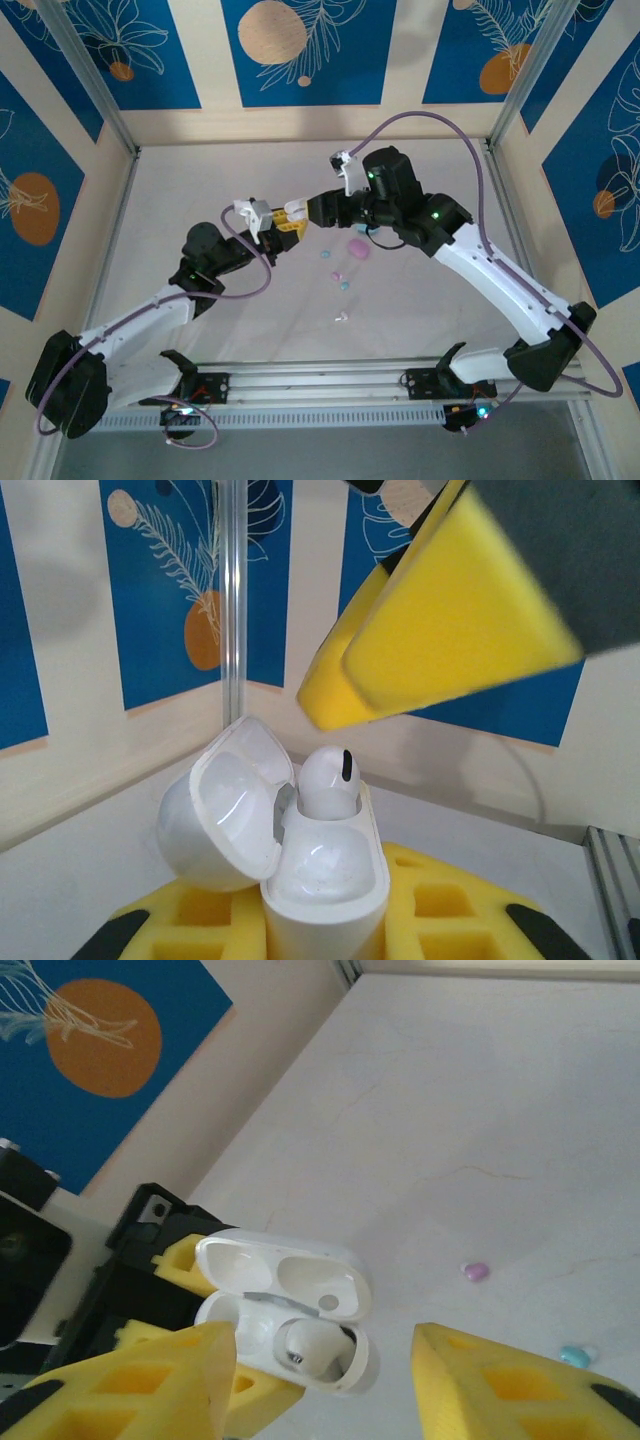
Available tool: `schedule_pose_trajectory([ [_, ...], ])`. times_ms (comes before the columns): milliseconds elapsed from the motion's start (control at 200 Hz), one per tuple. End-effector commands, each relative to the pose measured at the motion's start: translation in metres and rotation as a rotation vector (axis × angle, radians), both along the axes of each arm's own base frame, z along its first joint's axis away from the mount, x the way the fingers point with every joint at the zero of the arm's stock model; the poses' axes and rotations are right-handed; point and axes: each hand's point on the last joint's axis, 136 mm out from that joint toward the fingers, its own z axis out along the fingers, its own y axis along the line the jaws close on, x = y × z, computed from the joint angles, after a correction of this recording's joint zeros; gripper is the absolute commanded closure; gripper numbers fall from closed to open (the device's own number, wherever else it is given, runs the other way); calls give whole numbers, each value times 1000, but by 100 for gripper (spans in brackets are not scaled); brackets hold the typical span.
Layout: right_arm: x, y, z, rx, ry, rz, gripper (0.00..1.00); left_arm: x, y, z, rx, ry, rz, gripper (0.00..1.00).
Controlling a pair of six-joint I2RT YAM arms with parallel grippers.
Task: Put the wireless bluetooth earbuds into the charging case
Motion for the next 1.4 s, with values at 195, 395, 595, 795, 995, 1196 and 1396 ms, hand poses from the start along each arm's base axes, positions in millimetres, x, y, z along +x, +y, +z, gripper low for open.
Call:
schedule_pose_trajectory([
  [195, -6, -63, 38, 81, -86, -225, 45, -14, 3, 29, 5, -150, -8, 83],
  [395, -11, -115, -44, -1, 309, -434, 46, -14, 7, 33, -1, -159, 19, 83],
  [595, -50, -103, -145, -24, 709, -424, 47, -15, 12, 35, -12, -165, 41, 83],
  [795, -99, -82, -236, -145, 964, -417, 50, -16, 14, 39, -21, -169, 46, 83],
  [995, -121, -80, -278, -292, 1039, -432, 51, -17, 14, 36, -20, -160, 42, 83],
  [1196, -123, -69, -298, -304, 1079, -409, 51, -18, 17, 35, -21, -159, 54, 83],
  [1396, -115, -58, -306, -314, 1066, -381, 52, -19, 20, 31, -14, -151, 68, 83],
])
